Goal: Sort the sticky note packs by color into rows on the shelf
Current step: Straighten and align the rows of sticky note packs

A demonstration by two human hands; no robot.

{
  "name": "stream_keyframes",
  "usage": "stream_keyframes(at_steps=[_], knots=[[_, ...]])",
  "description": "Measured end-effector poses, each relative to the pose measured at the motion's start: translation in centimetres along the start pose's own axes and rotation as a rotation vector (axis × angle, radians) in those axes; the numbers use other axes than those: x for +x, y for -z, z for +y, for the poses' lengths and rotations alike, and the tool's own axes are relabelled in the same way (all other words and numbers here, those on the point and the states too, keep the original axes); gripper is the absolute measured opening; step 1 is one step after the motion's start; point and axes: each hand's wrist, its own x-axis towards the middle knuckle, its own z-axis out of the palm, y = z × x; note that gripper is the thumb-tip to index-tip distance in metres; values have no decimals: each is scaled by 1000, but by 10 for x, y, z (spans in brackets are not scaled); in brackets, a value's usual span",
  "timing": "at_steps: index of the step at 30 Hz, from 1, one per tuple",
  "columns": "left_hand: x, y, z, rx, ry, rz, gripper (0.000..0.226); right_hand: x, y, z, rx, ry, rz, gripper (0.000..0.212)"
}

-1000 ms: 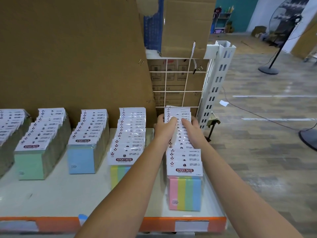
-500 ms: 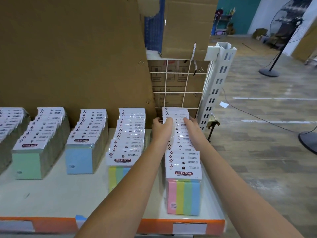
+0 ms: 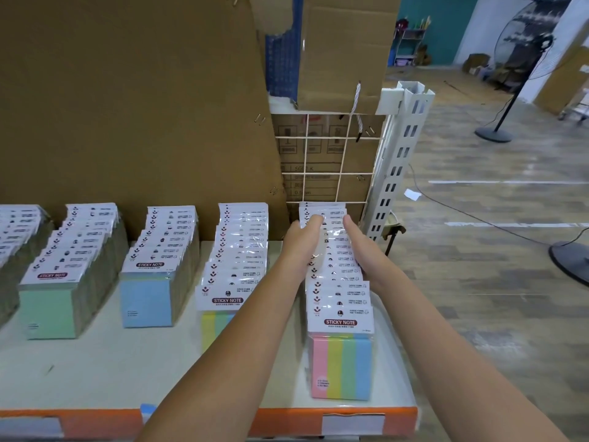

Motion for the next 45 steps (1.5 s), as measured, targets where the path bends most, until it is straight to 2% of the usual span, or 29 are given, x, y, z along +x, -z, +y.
stream_keyframes(at_steps=[3, 7, 11, 17, 22, 24, 26, 27, 30, 33, 38, 42, 45], knots=[[-6, 0, 5, 51, -8, 4, 29, -10, -4, -4, -14, 10, -7, 51], [-19, 1, 7, 132, -81, 48, 38, -29, 1, -2, 19, 95, -64, 45], [-38, 9, -13, 226, -118, 37, 28, -48, 13, 33, 20, 136, -84, 43], [-61, 11, -53, 127, -45, -74, 42, -71, 3, 50, -11, 134, -86, 40], [-79, 14, -56, 168, -101, 4, 51, -93, 7, 50, -108, 173, -69, 49], [-94, 20, -66, 246, -158, 21, 57, -109, 10, 62, -177, 253, -96, 44], [-110, 28, -83, 293, -238, -15, 35, -128, 12, 79, -212, 342, -103, 38], [-120, 33, -90, 326, -265, -60, 30, -137, 14, 87, -249, 381, -102, 44], [-135, 44, -114, 421, -319, -200, 61, -153, 20, 102, -476, 462, -95, 77], [-138, 48, -129, 571, -365, -252, 89, -157, 24, 103, -717, 462, -84, 95], [-139, 44, -134, 639, -384, -185, 103, -155, 12, 107, -818, 466, 10, 82], [-143, 38, -137, 643, -418, -104, 99, -159, 13, 114, -903, 539, 88, 61], [-144, 37, -142, 657, -434, -77, 95, -161, 10, 113, -910, 531, 91, 63]])
